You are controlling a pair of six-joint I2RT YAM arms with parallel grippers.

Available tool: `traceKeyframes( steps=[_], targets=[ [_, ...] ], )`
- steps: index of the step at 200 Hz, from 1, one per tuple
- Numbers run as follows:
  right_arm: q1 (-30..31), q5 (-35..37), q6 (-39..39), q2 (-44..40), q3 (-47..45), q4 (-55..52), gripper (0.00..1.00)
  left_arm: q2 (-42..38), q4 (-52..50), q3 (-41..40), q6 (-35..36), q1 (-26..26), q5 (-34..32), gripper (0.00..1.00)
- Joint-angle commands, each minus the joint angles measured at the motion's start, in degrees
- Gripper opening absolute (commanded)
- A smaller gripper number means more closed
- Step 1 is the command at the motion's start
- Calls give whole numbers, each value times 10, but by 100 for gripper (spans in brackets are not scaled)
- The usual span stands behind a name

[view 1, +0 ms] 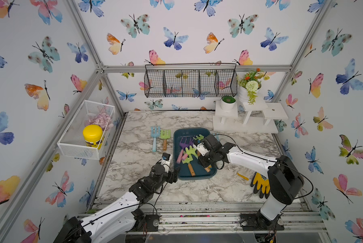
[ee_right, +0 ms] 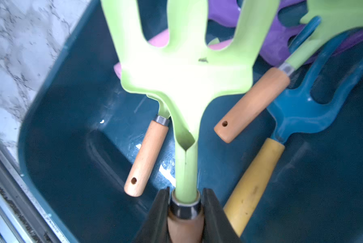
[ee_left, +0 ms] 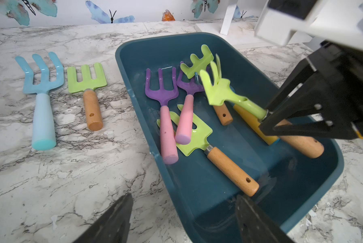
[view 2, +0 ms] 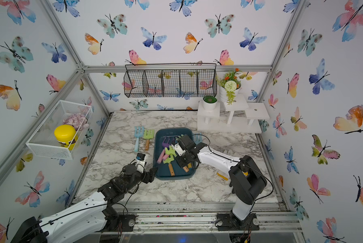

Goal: Take the hand rake out of the storage box
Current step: Pick up the rake from the storage box, then place the rake at the center of the board.

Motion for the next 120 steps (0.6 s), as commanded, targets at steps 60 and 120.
traceKeyframes(
  steps=[60, 120],
  targets=[
    [2, 161, 69, -96, -13, -3, 16, 1, 10, 9, 7, 1, 10, 82],
    [-87, 177, 82, -131, -51, 14, 16, 3, 11, 10, 7, 1, 12, 82]
  ],
)
